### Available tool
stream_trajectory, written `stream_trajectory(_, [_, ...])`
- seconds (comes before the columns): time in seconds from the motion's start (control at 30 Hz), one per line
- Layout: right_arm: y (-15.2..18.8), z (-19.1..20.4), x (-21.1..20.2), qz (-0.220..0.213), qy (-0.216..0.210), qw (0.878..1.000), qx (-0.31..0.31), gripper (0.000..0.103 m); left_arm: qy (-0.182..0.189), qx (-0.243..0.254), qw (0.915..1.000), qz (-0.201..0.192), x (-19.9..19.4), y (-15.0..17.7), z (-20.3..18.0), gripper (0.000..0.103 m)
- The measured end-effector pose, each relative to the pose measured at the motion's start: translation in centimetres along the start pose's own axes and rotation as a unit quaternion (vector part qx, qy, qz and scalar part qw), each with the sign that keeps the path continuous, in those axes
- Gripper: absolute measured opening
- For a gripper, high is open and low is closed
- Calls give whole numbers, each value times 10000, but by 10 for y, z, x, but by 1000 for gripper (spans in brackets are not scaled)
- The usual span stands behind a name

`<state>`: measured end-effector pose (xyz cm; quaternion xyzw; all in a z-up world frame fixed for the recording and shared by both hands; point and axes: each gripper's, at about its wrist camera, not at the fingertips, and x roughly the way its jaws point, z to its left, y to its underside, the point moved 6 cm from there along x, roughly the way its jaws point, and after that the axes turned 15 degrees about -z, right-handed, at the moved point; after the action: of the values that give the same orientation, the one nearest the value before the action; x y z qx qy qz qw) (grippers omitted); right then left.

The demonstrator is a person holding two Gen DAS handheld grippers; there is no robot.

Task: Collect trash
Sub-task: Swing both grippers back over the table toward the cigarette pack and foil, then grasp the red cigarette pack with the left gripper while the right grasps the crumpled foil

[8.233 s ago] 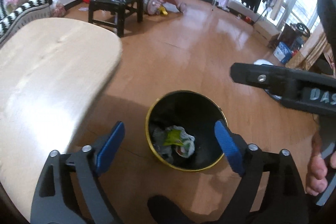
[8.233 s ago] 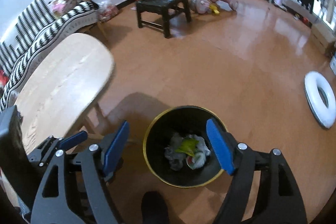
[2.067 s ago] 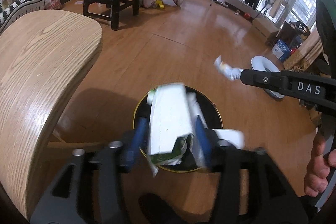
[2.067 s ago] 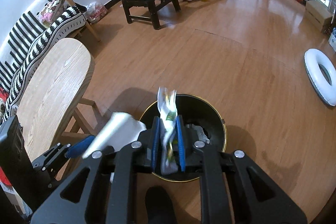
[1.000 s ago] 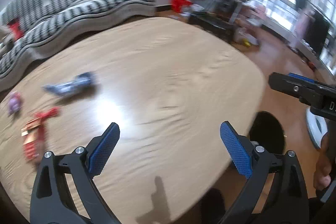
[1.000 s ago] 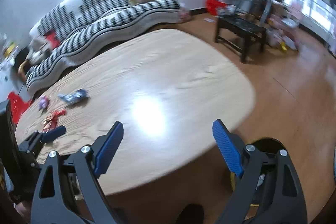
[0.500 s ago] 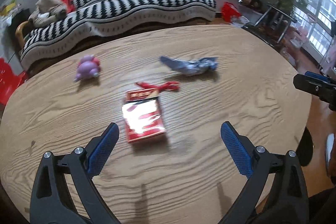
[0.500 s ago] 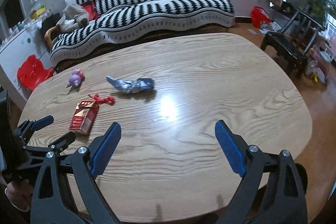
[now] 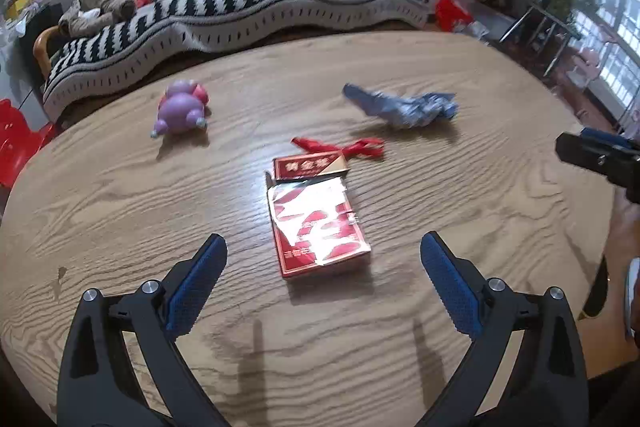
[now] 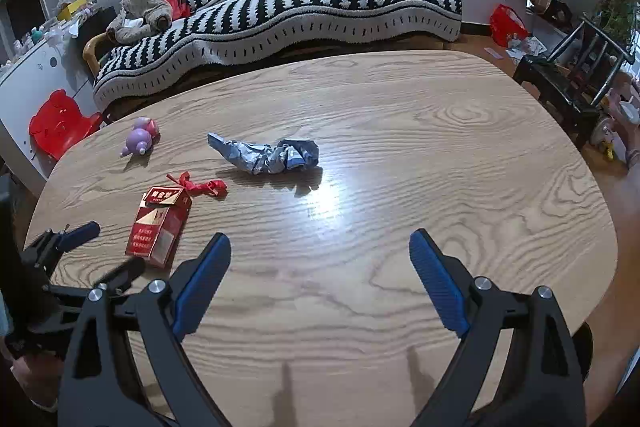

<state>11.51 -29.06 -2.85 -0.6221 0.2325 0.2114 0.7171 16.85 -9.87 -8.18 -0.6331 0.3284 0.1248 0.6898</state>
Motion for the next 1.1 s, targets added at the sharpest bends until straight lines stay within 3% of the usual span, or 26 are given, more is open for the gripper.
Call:
stream_trajectory(0.33, [-1,33,68,208,-323,9984,-416,88,-57,-212,9990,395,42,11,2,95])
stream_trajectory(0.7, [-3,37,142,551,-550,9902,-1157,93,-200,-130,9992,333,51,15,12,93])
stream_trajectory(0.8, [-2,37,155,625,-534,9874,-1356,93,-239,6,9993,291,50,14,10,79])
stream_trajectory(0.87, [-3,40,164,717,-649,9851,-1425,93,-160,28,9995,273,47,12,6,61])
stream_trajectory(0.9, [-3,42,166,720,-692,9844,-1452,93,-130,29,9995,273,46,11,4,57])
stream_trajectory(1.03, [-4,51,174,799,-954,9804,-1530,93,-61,-9,9994,329,44,11,1,57])
stream_trajectory(1.1, [-6,54,173,760,-1014,9797,-1553,84,-56,-19,9994,349,44,10,1,57])
